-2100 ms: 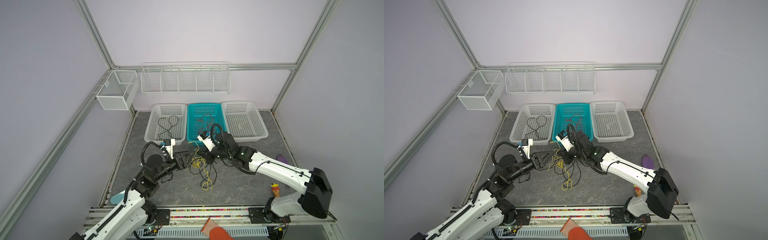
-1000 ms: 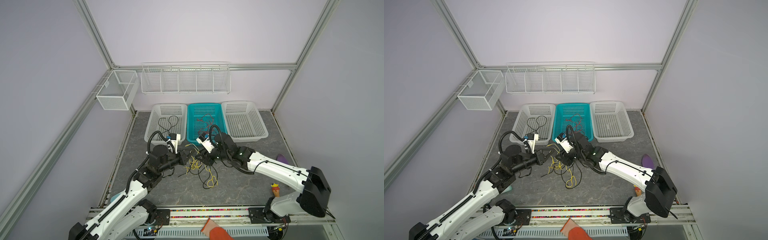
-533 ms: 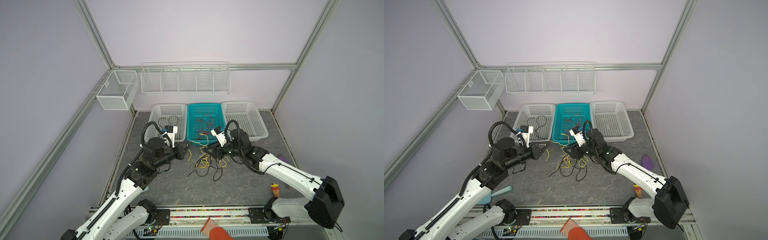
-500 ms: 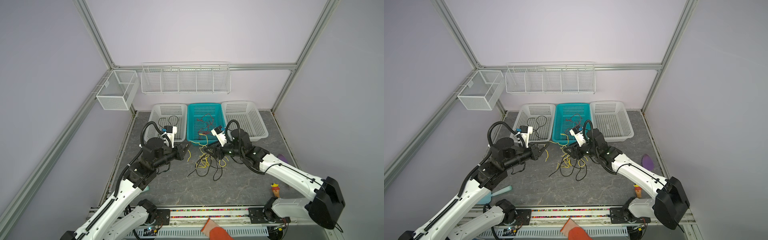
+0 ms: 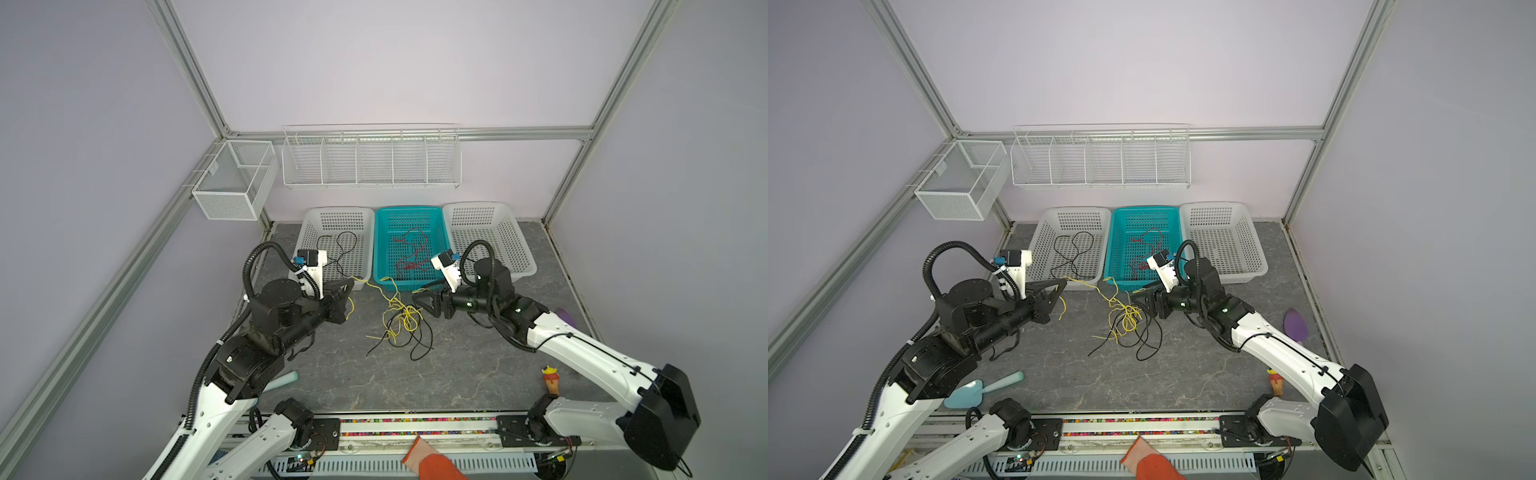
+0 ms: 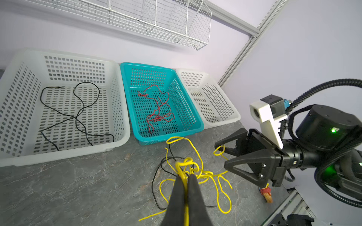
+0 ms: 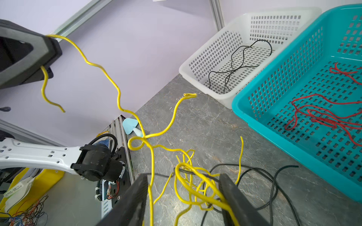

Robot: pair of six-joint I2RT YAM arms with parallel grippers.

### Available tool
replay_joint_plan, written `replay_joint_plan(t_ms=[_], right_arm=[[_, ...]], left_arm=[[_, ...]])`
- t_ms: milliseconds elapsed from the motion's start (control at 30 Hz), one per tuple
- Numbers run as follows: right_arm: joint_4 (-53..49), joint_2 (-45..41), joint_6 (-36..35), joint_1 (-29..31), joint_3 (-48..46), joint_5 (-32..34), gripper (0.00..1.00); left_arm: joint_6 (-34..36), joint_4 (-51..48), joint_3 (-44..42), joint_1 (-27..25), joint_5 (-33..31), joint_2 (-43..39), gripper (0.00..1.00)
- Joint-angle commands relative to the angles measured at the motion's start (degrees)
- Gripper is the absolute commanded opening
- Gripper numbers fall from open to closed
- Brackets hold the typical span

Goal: Untangle the cables

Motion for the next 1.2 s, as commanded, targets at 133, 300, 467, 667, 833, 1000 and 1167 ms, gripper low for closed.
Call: replay_joint_plan(t_ms=[133, 300, 467, 667, 833, 1000, 1167], right_arm=[[6.54, 0.69, 2.54, -0.39, -1.43, -4.03, 0.61], [7.31, 2.49, 6.94, -0.24, 0.35, -8.14, 0.61], [-4.10, 6.72, 13.28, 1.12, 9.03, -7.10, 0.61], [-14.25, 10.92, 12.12, 4.79, 14.19, -4.06, 0.61], [-20.54, 12.63, 10.43, 5.19, 15.25, -1.35, 0.61], [-25.00, 12.46, 6.76, 5.40, 15.01, 1.52, 0.57], [-27.12, 7.67, 3.79, 5.39, 12.15, 3.10, 0.64]], left_arm=[[2.15, 4.97, -1.73, 0.09, 9.08, -4.41, 0.00], [6.82, 1.28, -2.03, 0.09, 10.79, -2.51, 0.00], [11.25, 0.78, -4.06, 0.09, 10.23, -3.49, 0.00], [12.17, 3.40, -5.00, 0.09, 13.06, -3.33, 0.00], [12.70, 3.59, -4.96, 0.09, 10.96, -4.96, 0.00], [11.73, 5.62, -6.53, 0.09, 9.37, -8.13, 0.00], [11.83, 1.21, -5.77, 0.09, 0.18, -7.41, 0.00]])
